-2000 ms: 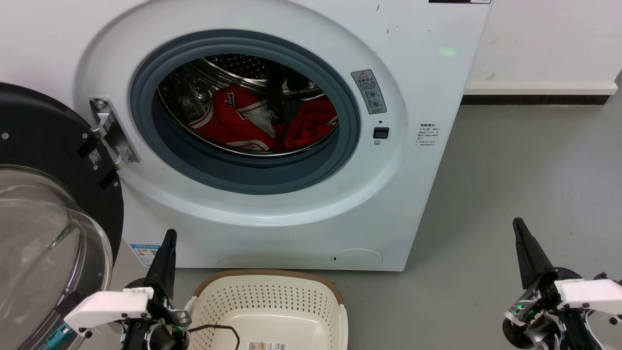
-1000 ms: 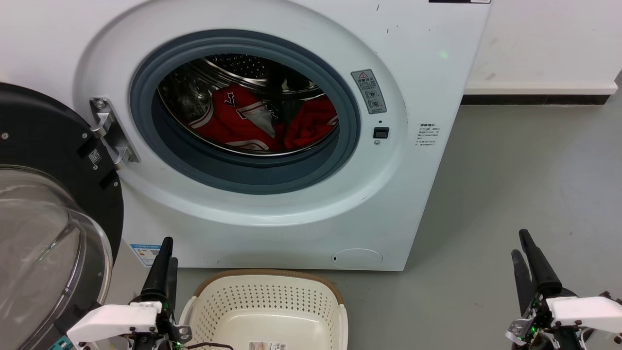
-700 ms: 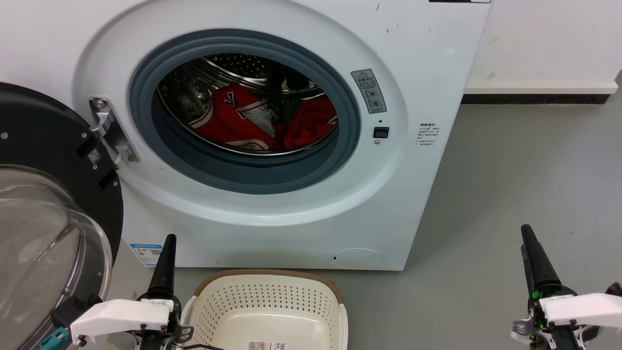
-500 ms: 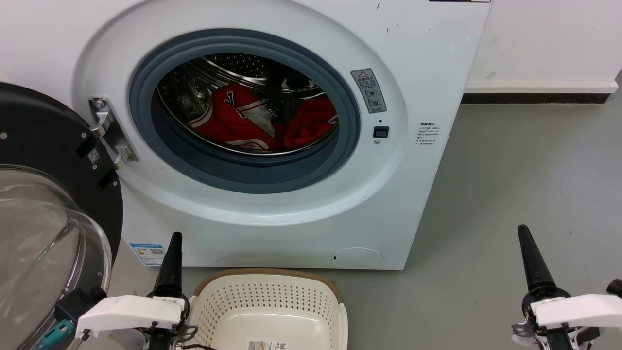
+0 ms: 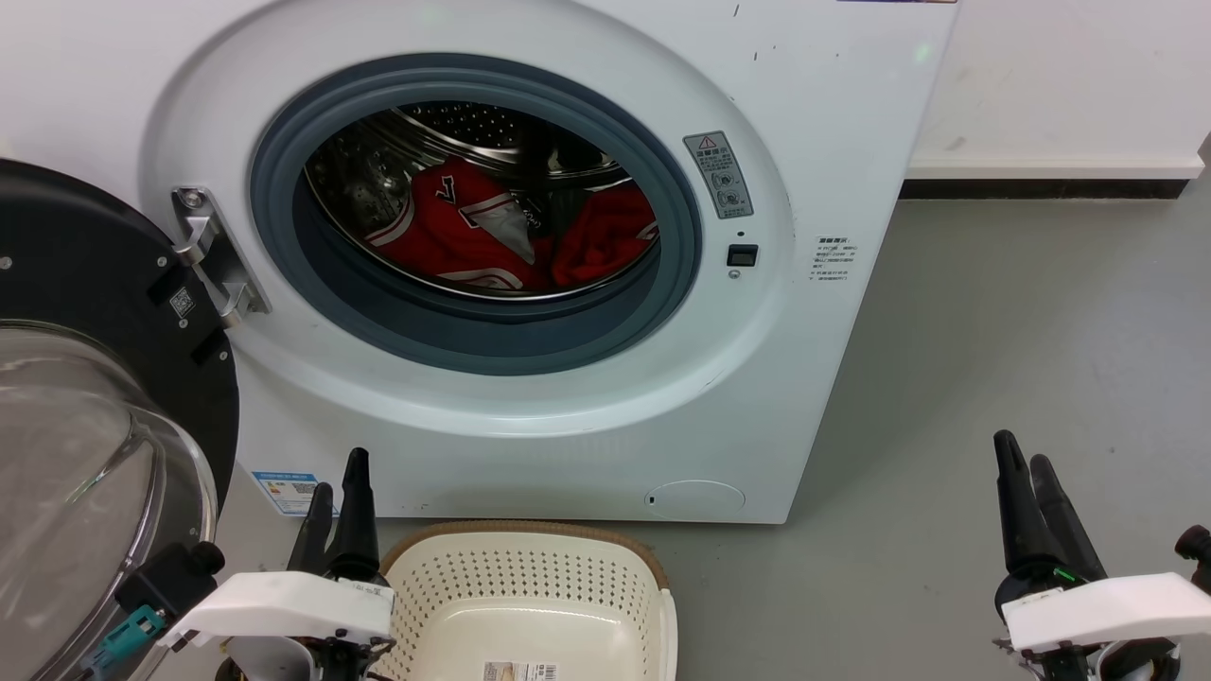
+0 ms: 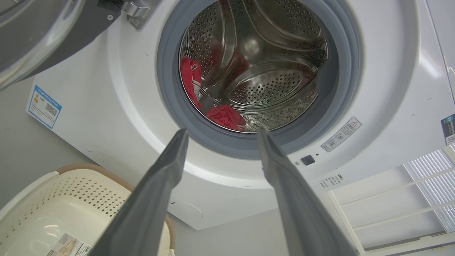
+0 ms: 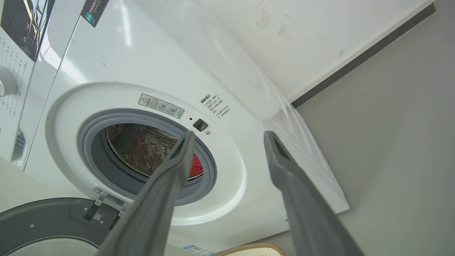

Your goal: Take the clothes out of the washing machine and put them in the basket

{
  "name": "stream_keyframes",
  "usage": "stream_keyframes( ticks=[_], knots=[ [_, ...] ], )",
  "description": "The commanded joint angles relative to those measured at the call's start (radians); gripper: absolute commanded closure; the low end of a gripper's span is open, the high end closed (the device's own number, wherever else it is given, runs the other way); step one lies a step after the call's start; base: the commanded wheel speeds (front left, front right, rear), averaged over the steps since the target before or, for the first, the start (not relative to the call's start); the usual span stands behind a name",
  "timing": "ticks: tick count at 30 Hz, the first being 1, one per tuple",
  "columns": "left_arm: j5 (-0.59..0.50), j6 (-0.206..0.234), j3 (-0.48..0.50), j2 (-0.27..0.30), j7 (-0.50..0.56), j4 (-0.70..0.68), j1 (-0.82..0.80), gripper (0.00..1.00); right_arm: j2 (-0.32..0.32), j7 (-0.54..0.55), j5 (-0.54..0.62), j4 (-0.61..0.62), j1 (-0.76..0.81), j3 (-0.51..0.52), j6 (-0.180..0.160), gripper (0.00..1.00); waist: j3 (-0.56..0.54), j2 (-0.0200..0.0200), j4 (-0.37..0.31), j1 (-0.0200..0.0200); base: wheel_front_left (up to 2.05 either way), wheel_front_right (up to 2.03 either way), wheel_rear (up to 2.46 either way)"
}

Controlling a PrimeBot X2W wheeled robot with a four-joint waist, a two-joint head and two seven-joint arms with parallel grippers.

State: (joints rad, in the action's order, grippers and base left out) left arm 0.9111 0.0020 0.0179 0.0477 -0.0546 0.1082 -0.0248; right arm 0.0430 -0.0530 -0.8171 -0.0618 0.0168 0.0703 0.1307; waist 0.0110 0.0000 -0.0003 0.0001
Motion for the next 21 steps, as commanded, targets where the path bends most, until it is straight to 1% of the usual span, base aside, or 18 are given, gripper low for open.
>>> stream_keyframes(
  ticks=[1, 14, 21],
  knots=[
    [-0.033, 0.005, -0.003, 0.002, -0.009, -0.022, -0.003, 0.0, 0.005, -0.011, 0.035, 0.025, -0.001, -0.002, 0.0, 0.0, 0.0, 0.0, 0.0, -0.0001, 0.0, 0.0, 0.0],
    [-0.224, 0.032, -0.023, 0.002, -0.051, -0.05, 0.019, 0.0, 0.006, -0.053, 0.237, 0.075, 0.028, -0.01, 0.0, 0.0, 0.004, 0.0, 0.001, -0.0001, 0.0, 0.0, 0.0],
    [-0.304, 0.039, -0.034, 0.003, -0.072, -0.06, 0.028, 0.0, 0.007, -0.073, 0.331, 0.095, 0.044, -0.013, 0.0, 0.0, 0.005, 0.0, 0.003, -0.0001, 0.0, 0.0, 0.0]
  ],
)
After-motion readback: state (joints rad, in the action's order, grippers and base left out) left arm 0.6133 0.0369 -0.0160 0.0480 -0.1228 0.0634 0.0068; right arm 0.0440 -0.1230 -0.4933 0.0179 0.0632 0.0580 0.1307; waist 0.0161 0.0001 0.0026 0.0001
